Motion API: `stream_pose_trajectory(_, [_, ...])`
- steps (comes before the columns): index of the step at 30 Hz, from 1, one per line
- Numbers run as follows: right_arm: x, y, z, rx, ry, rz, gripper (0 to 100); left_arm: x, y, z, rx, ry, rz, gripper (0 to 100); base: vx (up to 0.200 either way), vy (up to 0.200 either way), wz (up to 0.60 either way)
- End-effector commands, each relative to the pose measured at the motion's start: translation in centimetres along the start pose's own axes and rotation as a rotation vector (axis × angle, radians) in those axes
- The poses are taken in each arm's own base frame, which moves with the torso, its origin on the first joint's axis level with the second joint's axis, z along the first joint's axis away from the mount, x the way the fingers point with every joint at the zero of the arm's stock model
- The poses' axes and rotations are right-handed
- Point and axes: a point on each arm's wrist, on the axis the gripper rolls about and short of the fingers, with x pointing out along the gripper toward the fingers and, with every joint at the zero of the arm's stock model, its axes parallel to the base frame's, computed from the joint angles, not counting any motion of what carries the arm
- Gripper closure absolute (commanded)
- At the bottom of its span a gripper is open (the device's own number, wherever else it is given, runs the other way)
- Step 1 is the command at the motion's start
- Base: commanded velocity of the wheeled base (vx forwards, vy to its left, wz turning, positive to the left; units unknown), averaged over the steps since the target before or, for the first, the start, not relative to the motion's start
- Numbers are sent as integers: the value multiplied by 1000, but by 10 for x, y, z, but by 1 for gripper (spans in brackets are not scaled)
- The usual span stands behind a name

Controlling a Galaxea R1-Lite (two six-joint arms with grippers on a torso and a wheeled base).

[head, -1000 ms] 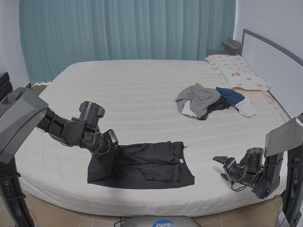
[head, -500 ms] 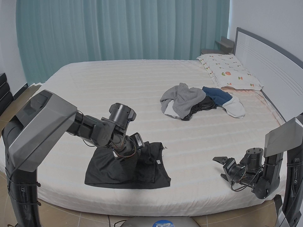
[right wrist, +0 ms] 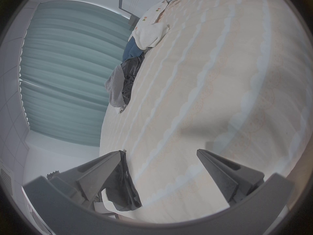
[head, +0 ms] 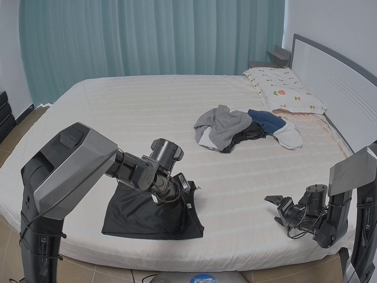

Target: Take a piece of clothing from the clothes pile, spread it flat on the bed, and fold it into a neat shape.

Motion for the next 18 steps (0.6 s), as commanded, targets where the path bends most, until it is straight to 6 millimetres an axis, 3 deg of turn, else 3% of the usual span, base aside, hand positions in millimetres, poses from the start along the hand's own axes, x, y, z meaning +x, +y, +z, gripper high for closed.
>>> stream_pose_trajectory(1, [0,1,0,-2,-3,10,0,-5,-1,1,-11,-5,-7,0,0,0,0])
stream_pose_trajectory(13, [0,1,0,-1,-2,9,0,-53,6,17,-61,-4,-91,0,0,0,0])
stream_pose_trajectory(14, [0,1,0,-1,-4,8,0,-64,11,23,-92,8,-116,0,0,0,0])
stream_pose_trajectory(18, [0,1,0,-1,-4,8,0,-74,32,30,-138,28,-110,0,0,0,0])
